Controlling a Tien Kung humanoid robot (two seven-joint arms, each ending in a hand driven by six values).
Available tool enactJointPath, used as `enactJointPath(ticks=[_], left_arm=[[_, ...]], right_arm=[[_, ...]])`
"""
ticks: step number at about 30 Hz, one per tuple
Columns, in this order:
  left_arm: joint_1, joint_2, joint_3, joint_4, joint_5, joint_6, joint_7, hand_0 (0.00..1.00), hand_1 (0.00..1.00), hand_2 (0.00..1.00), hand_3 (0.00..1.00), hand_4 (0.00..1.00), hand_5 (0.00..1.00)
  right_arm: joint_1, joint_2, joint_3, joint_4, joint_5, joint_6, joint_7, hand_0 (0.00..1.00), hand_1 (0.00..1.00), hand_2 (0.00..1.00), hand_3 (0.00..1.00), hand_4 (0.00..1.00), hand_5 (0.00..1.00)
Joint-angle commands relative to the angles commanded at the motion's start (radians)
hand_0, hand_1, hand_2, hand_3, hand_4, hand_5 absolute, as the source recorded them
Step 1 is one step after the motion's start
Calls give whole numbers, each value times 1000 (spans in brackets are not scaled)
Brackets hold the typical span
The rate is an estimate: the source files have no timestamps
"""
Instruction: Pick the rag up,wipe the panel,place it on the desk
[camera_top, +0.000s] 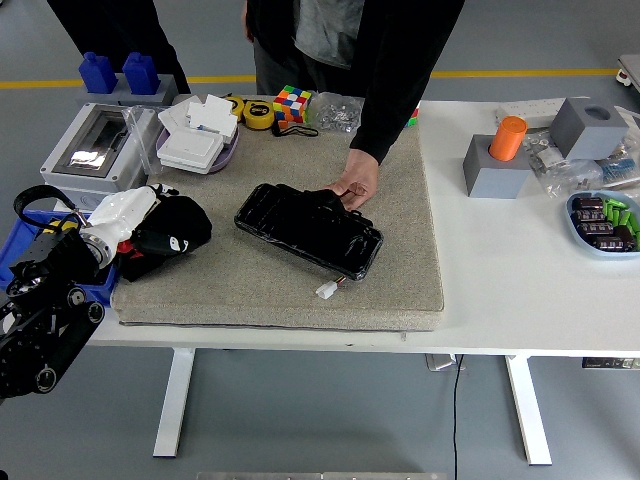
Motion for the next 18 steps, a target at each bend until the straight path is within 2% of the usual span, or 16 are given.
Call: enactJointPath(ticks=[2,3,6,8,9,14,15,18], left_arm=[[-5,-2,6,9,-3,11,-1,749,702,727,759,998,224],[-8,-3,8,15,-4,13,-2,548,555,578,613,864,2],[-12,-5,12,25,-10,17,-8,548,555,578,613,864,2],[-12,-7,15,27,-19,35,-23,548,555,578,613,864,2],[-12,-8,16,28,-24,41,-28,389,453,538,570,767,2],[-17,-11,31,40,-37,96,-74,389,453,538,570,767,2],[-16,-12,33,40,-37,101,-77,309,418,508,561,719,2],[-19,-12,41,43,-40,115,-92,309,418,508,561,719,2]], right_arm=[[0,1,3,0,-1,0,0,593,610,565,548,946,392],[0,1,4,-1,-1,0,0,593,611,566,549,947,392],[0,1,6,0,-1,0,0,593,611,566,549,947,392],[0,1,8,0,-2,-1,1,593,611,566,549,947,392],[-1,1,9,0,-2,-1,1,594,610,565,549,946,393],[-1,2,6,1,-3,-1,0,594,610,565,549,946,393],[-1,2,6,1,-3,-1,1,593,610,566,549,947,392],[0,3,9,1,-4,-2,1,593,610,566,549,947,392]])
